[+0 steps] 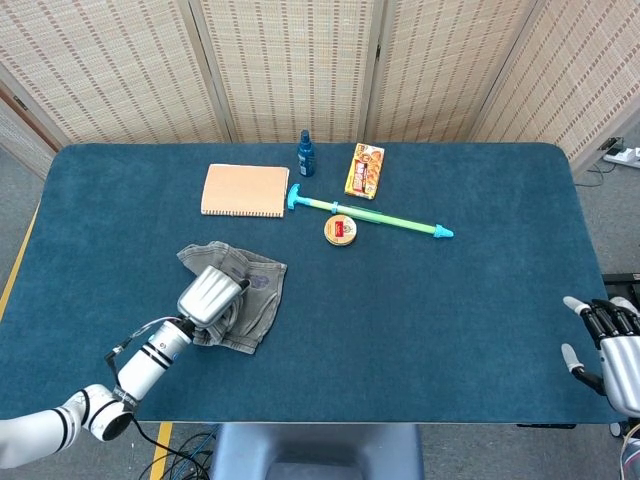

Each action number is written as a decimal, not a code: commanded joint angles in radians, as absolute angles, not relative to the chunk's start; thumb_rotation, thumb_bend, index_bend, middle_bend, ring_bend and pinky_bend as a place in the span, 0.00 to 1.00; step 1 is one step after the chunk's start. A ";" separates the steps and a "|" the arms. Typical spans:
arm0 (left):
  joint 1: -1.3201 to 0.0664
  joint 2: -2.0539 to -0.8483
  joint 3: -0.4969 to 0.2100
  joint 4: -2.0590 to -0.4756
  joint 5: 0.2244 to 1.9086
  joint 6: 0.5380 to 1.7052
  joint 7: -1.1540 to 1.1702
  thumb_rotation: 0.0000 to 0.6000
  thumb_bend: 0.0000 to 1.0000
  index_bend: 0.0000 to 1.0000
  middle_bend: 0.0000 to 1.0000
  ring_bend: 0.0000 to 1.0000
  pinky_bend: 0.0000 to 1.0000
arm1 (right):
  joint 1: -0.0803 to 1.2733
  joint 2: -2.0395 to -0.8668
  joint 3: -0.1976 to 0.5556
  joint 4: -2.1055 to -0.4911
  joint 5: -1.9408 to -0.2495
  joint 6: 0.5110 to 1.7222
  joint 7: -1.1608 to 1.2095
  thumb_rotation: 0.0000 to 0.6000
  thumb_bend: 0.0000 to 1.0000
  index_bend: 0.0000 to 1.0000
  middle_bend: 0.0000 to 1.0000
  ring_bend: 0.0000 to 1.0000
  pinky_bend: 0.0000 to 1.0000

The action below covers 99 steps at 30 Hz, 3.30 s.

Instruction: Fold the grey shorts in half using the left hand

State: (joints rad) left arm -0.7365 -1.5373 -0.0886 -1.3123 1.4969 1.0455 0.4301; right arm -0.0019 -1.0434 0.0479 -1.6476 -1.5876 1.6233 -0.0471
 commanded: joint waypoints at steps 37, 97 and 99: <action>-0.736 -1.798 -0.164 -1.221 1.358 1.118 0.551 1.00 0.21 0.14 0.85 0.77 0.84 | -0.030 -1.040 0.052 -1.626 -1.581 1.646 -0.017 1.00 0.35 0.20 0.30 0.25 0.23; -0.247 -1.268 -0.072 -1.590 1.291 1.491 0.275 1.00 0.21 0.20 0.52 0.42 0.58 | 0.082 -1.060 0.032 -1.586 -1.631 1.485 0.024 1.00 0.35 0.20 0.30 0.25 0.23; -0.228 -1.254 -0.060 -1.606 1.302 1.503 0.268 1.00 0.21 0.20 0.52 0.42 0.58 | 0.084 -1.063 0.030 -1.584 -1.631 1.484 0.026 1.00 0.35 0.20 0.30 0.25 0.23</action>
State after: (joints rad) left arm -0.2392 -1.2643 -0.0696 -1.5951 1.2935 1.4952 0.2730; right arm 0.0836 -1.0627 0.0306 -1.5837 -1.6314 1.4841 0.0257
